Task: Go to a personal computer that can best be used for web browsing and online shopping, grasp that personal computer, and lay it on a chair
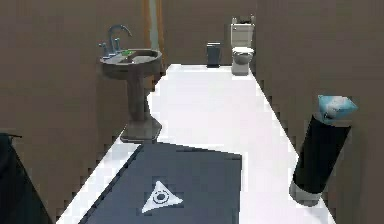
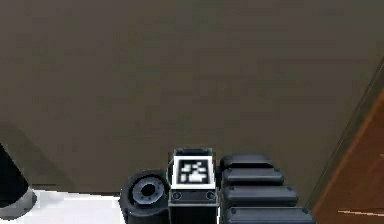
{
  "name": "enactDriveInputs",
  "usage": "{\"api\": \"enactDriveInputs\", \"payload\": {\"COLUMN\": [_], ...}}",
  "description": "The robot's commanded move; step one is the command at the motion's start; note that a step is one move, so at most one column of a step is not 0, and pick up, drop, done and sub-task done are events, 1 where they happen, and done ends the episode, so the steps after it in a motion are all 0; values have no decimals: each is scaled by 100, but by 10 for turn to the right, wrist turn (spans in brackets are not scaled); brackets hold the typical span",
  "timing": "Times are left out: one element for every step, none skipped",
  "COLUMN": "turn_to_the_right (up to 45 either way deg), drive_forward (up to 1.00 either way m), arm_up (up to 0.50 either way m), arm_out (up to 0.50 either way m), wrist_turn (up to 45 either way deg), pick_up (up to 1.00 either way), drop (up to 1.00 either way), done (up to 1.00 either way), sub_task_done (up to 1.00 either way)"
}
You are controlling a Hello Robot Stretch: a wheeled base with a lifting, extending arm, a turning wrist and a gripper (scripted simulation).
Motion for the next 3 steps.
{"api": "enactDriveInputs", "payload": {"turn_to_the_right": [0,30,240], "drive_forward": [100,0,0], "arm_up": [0,0,0], "arm_out": [0,0,0], "wrist_turn": [0,0,0], "pick_up": [0,0,0], "drop": [0,0,0], "done": [0,0,0], "sub_task_done": [0,0,0]}}
